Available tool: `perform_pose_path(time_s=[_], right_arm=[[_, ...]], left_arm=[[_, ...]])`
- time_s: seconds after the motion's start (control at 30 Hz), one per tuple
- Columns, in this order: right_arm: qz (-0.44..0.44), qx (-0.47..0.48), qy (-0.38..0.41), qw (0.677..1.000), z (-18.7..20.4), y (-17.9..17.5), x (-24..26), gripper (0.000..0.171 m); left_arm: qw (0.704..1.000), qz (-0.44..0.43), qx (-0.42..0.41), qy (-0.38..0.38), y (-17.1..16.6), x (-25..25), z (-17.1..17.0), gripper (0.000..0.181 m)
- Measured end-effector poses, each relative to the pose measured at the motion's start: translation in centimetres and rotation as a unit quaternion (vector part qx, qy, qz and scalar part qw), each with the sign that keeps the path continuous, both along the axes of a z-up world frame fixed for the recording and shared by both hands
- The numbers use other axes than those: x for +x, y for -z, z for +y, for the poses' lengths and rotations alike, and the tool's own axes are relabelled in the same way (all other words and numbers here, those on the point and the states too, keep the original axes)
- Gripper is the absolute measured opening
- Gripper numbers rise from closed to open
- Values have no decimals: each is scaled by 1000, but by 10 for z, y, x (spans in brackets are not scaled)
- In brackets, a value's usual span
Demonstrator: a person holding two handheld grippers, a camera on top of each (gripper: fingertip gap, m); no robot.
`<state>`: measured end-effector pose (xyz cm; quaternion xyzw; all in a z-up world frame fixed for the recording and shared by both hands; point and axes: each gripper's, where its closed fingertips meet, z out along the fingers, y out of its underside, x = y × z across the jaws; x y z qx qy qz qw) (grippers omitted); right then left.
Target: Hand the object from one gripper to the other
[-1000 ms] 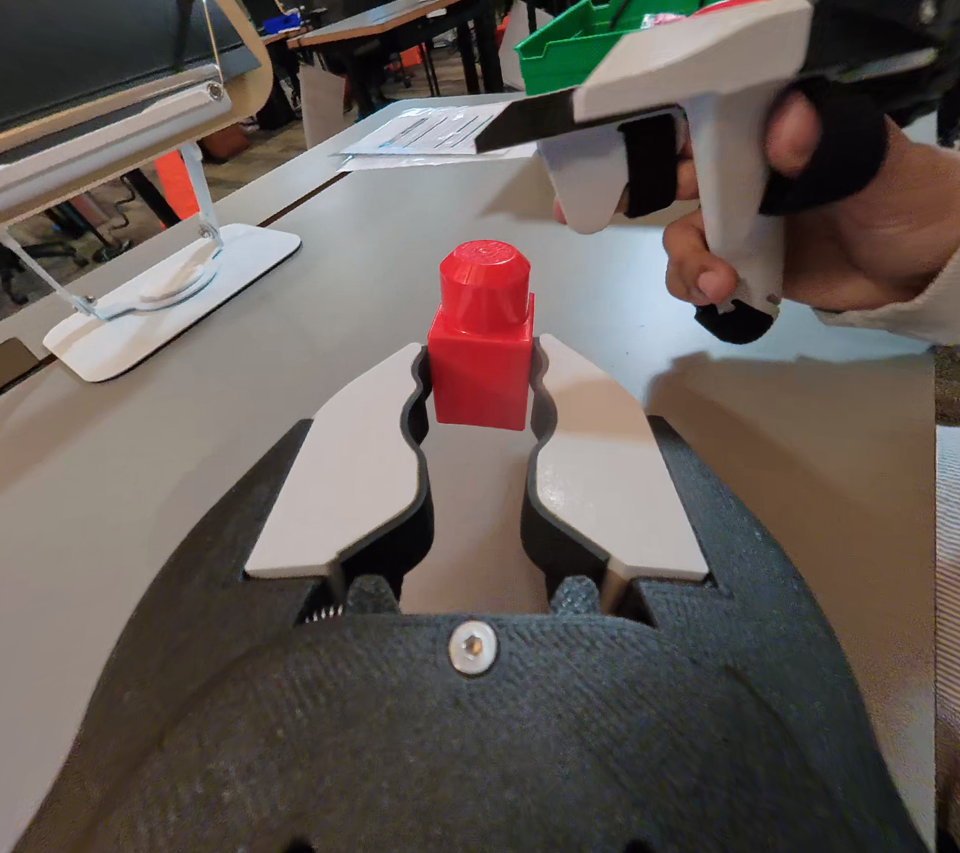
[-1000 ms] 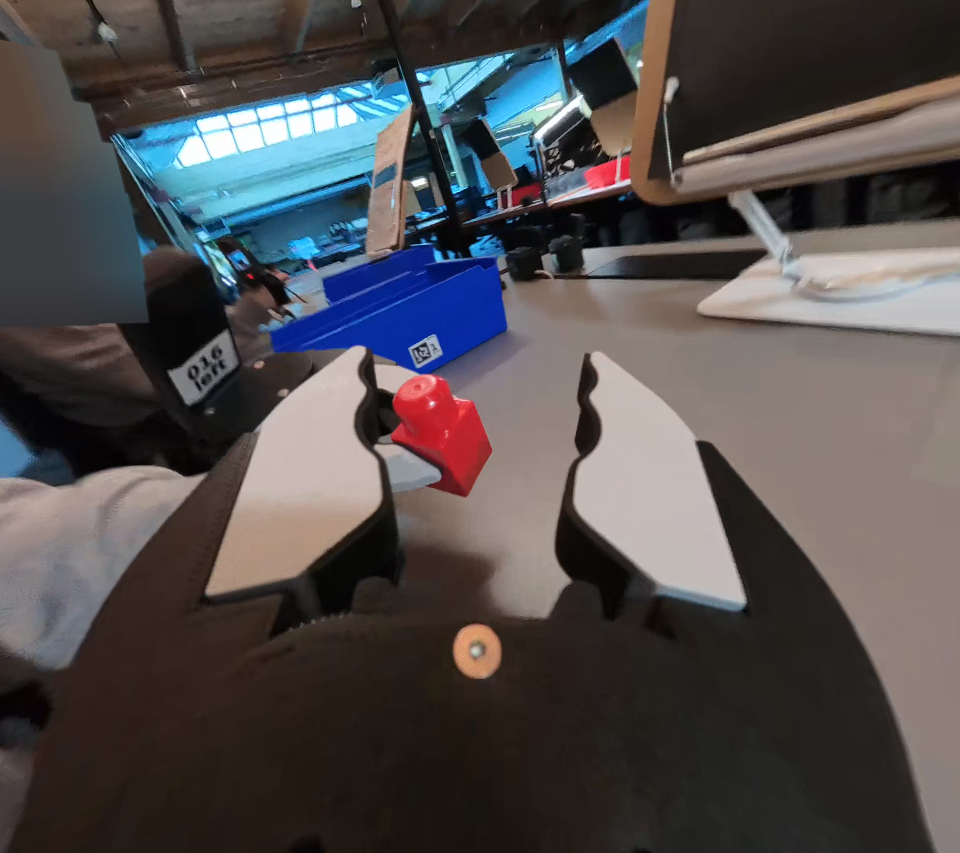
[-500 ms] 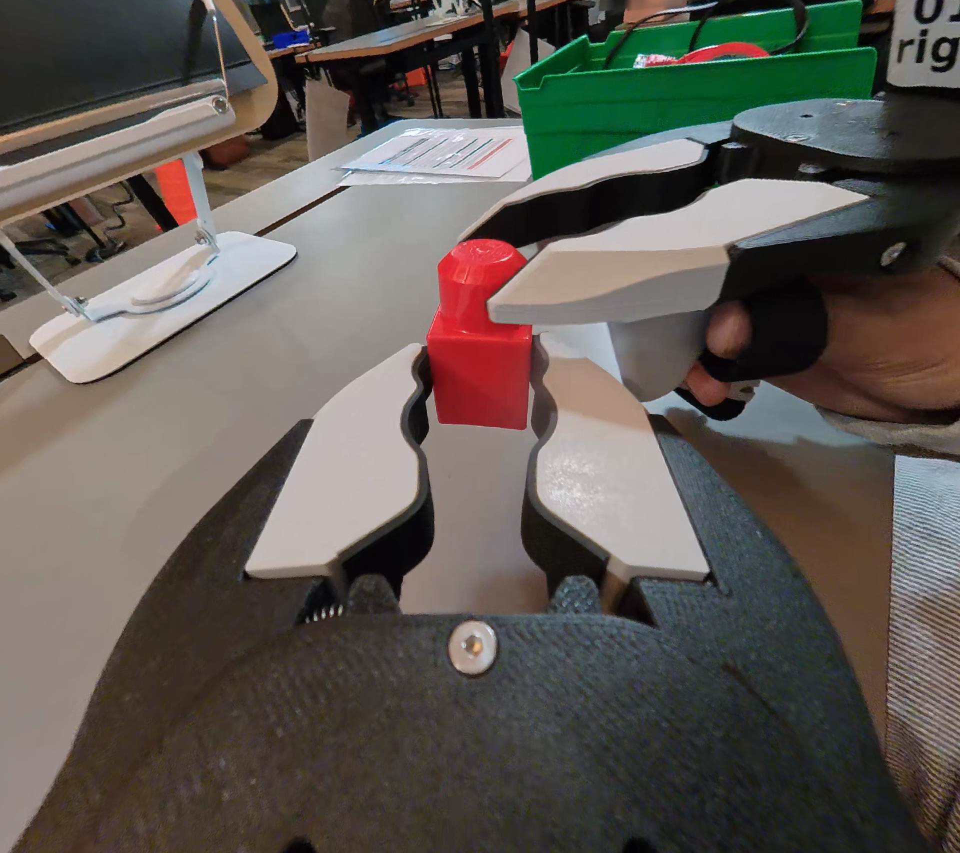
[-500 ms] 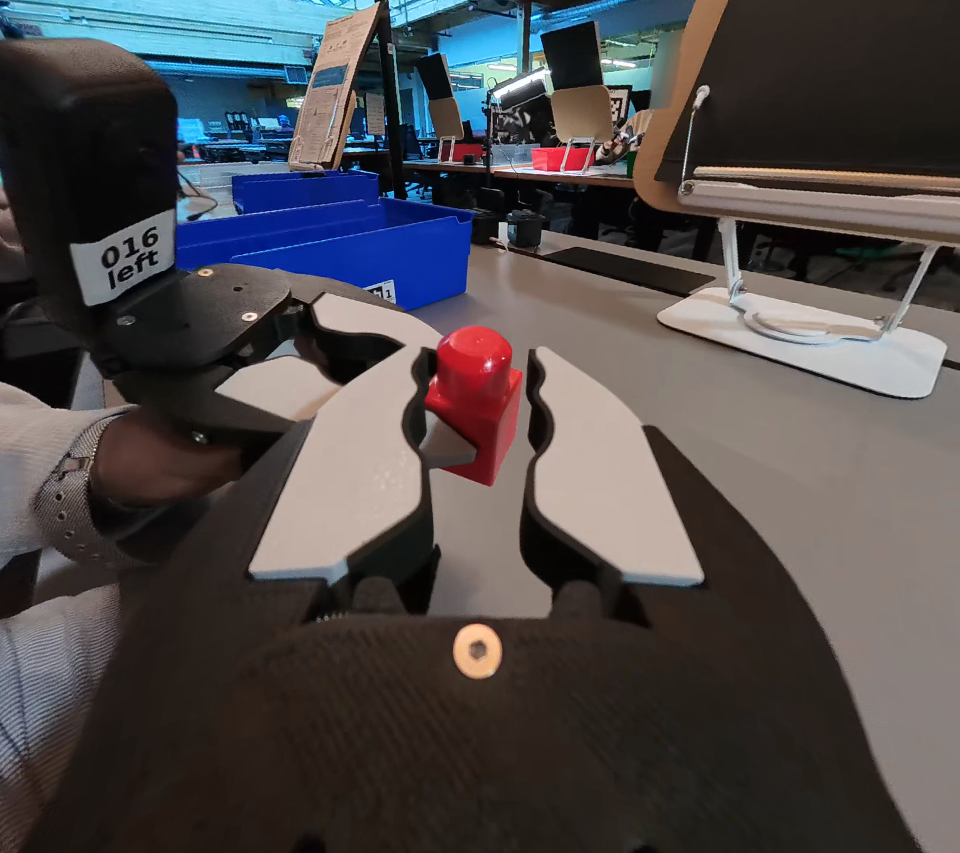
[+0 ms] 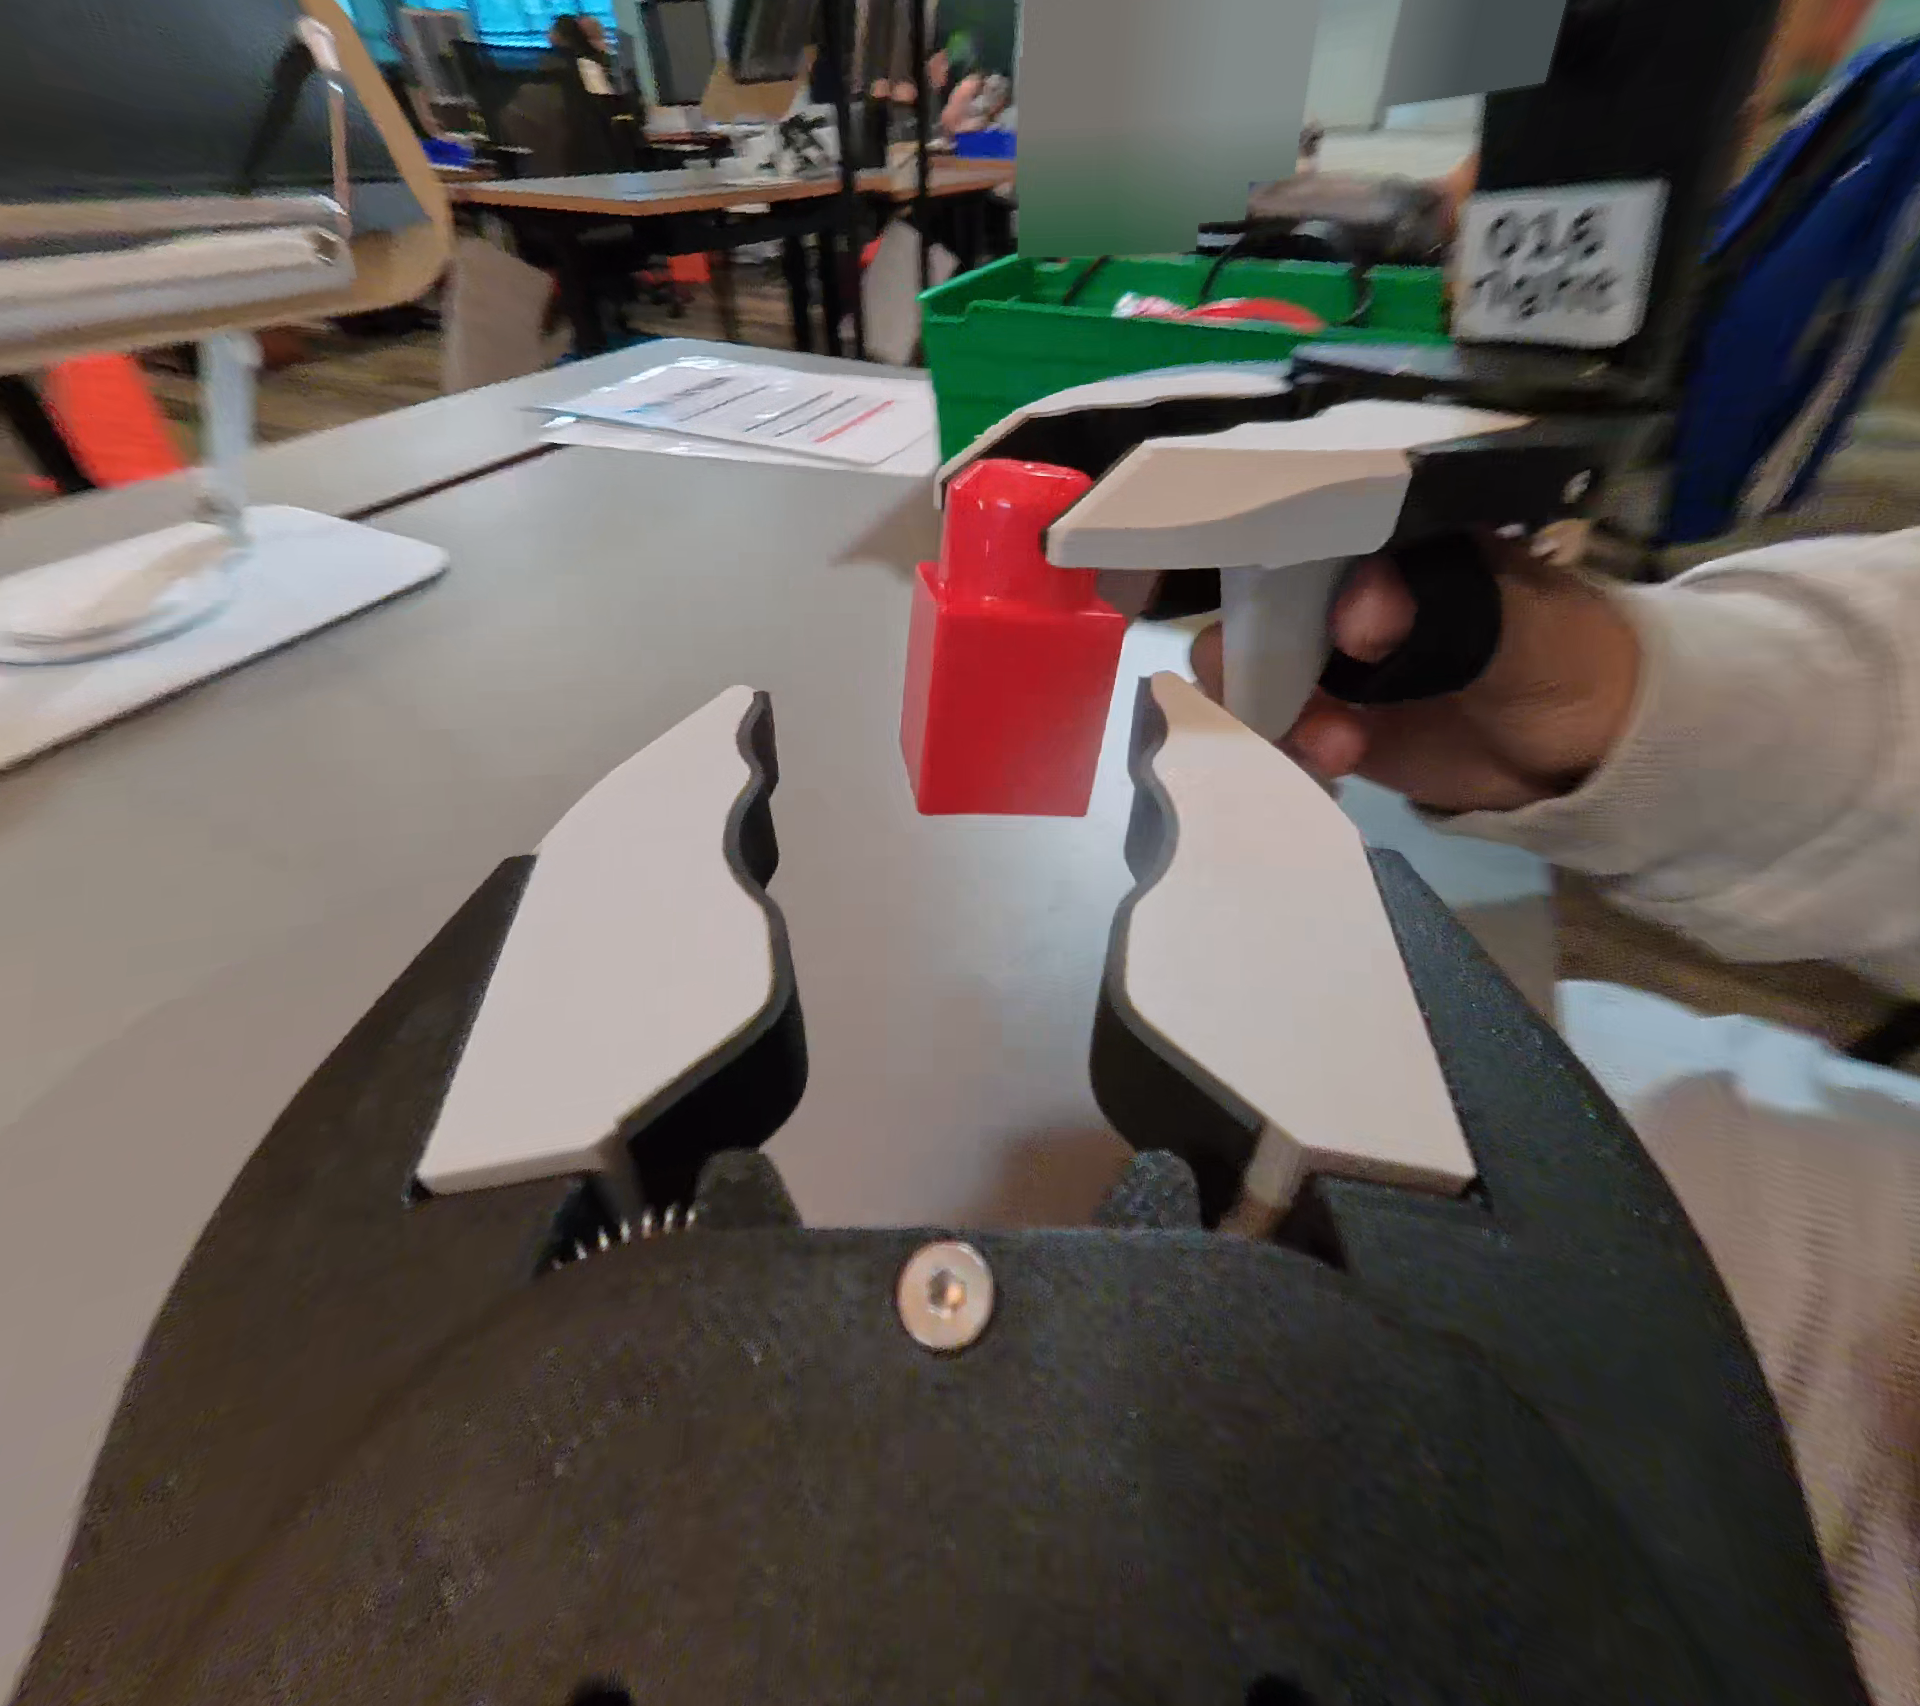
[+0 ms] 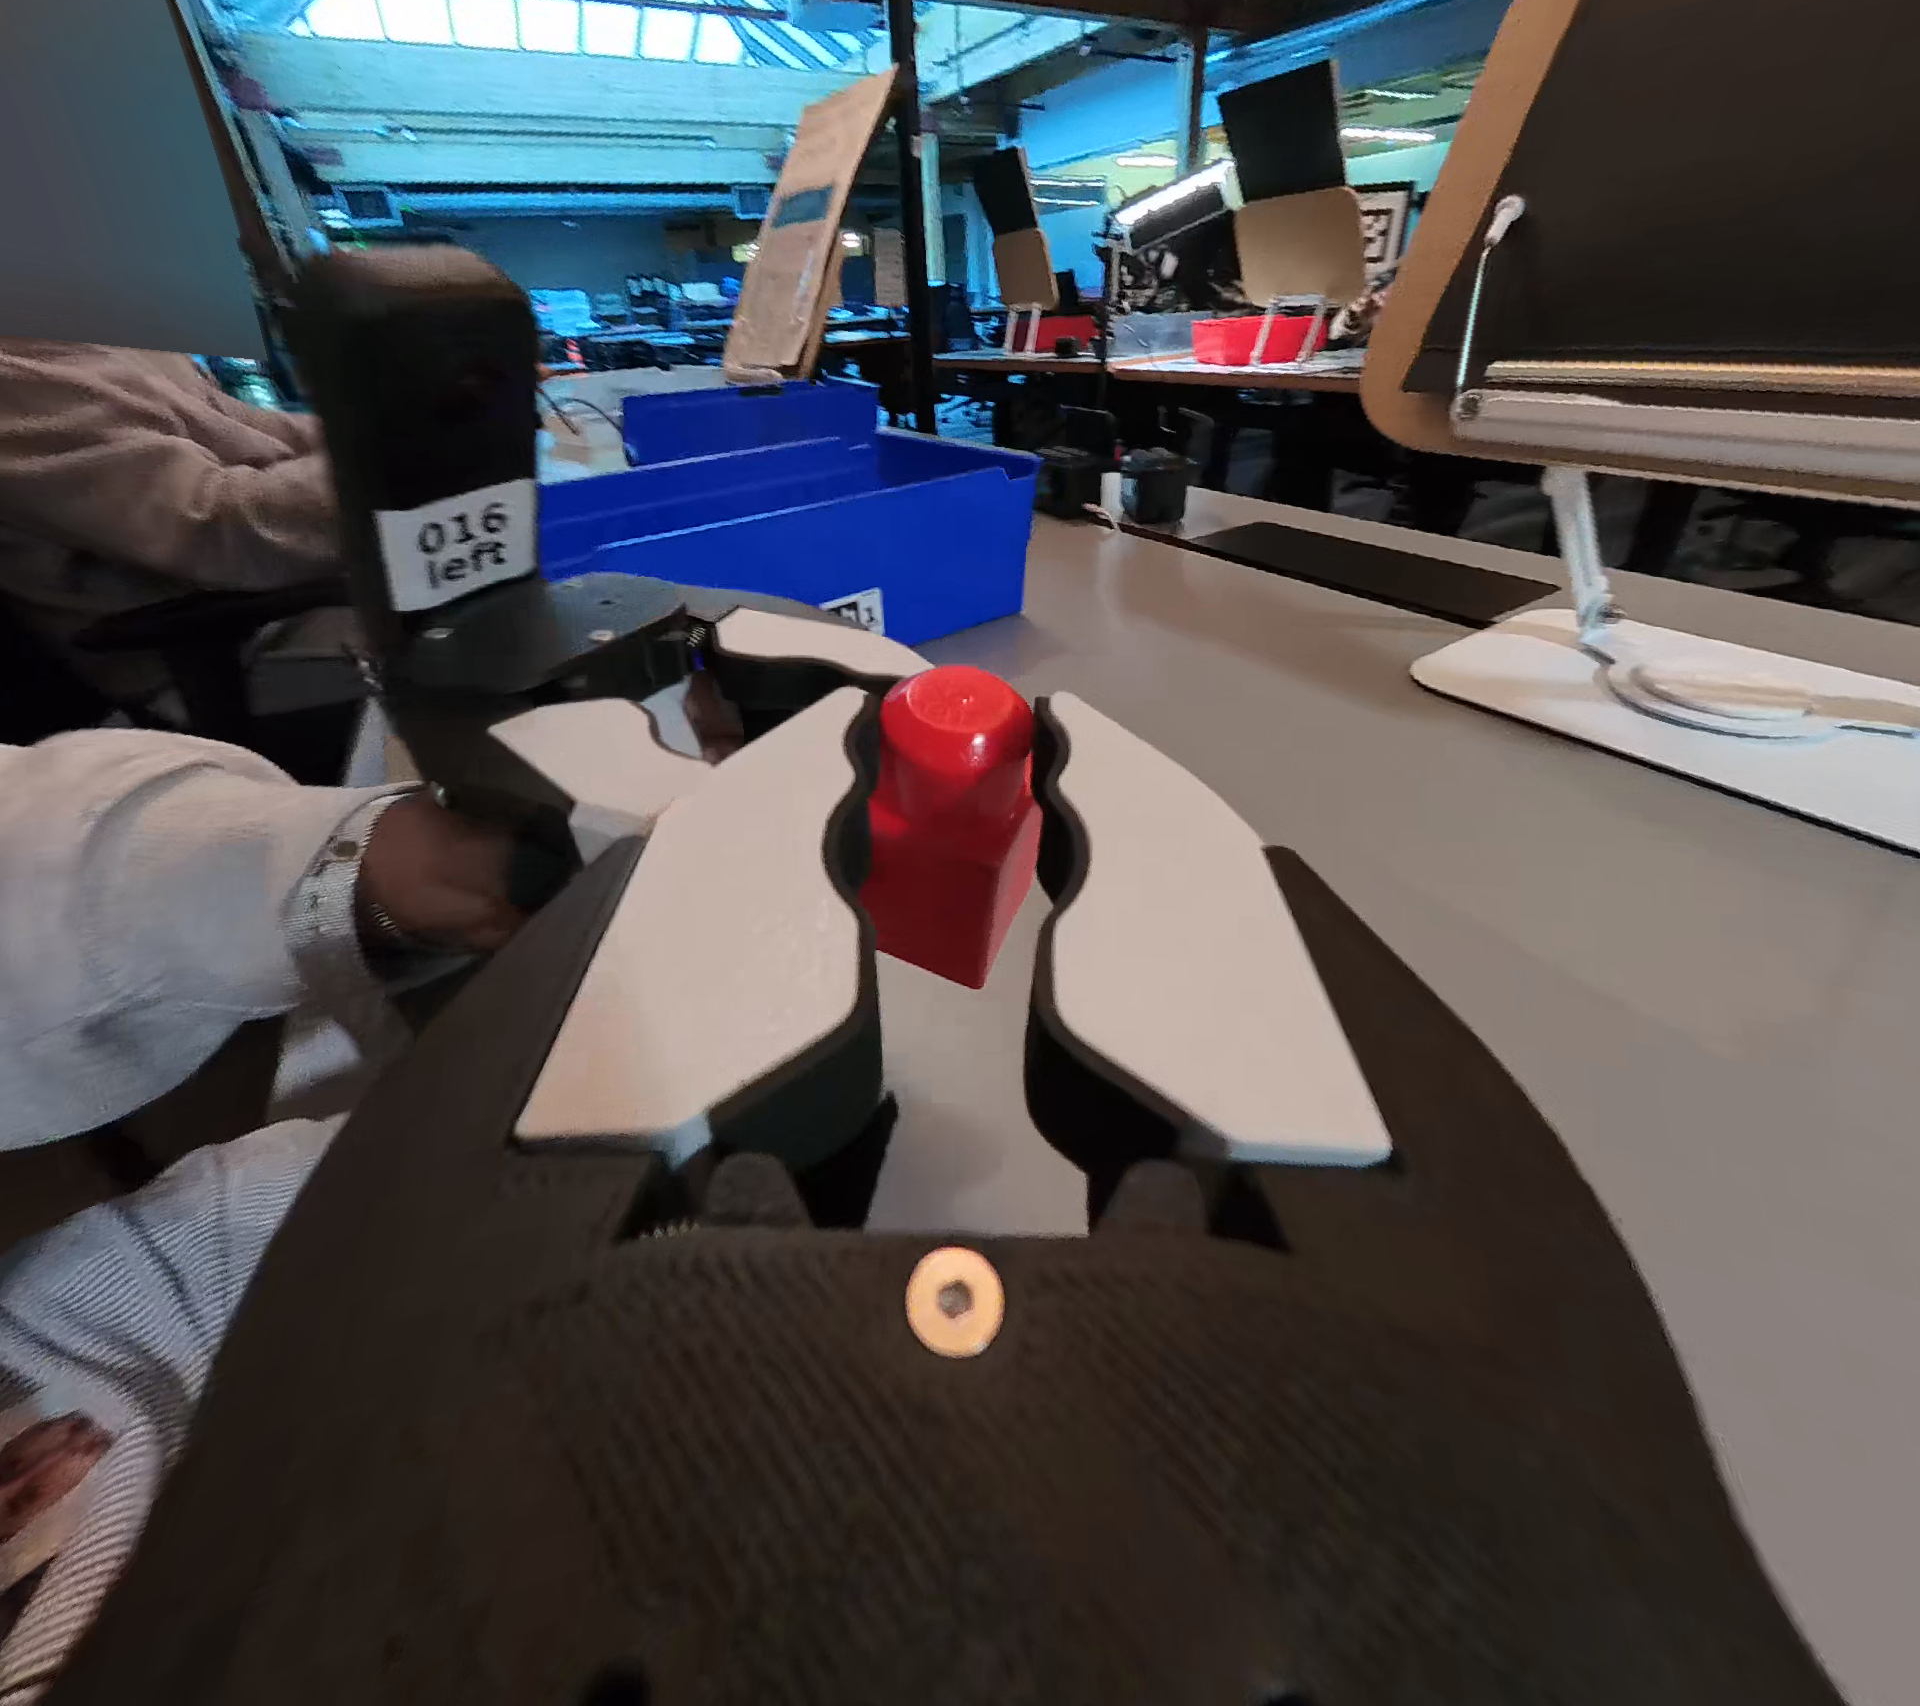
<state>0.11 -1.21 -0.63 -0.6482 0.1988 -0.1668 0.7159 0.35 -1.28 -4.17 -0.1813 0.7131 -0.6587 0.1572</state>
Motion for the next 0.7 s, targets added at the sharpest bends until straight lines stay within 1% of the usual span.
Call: perform_pose_path(time_s=[0.1, 0.17, 0.33, 0.53, 0.7], right_arm=[[25, 27, -47, 998, -5, -3, -3, 28], [52, 39, -82, 994, -7, -2, -6, 28], [110, 85, -164, 977, -10, -10, -17, 28], [155, 96, -250, 951, -7, -12, -34, 28], [170, 84, -280, 941, 0, -8, -43, 28]], left_arm=[[992, 82, -60, 76, -4, -10, -3, 61], [979, 134, -88, 130, -6, -19, -5, 49], [946, 208, -135, 211, -11, -33, -6, 50], [906, 258, -173, 287, -20, -48, -6, 53], [896, 265, -149, 325, -16, -64, -11, 52]])
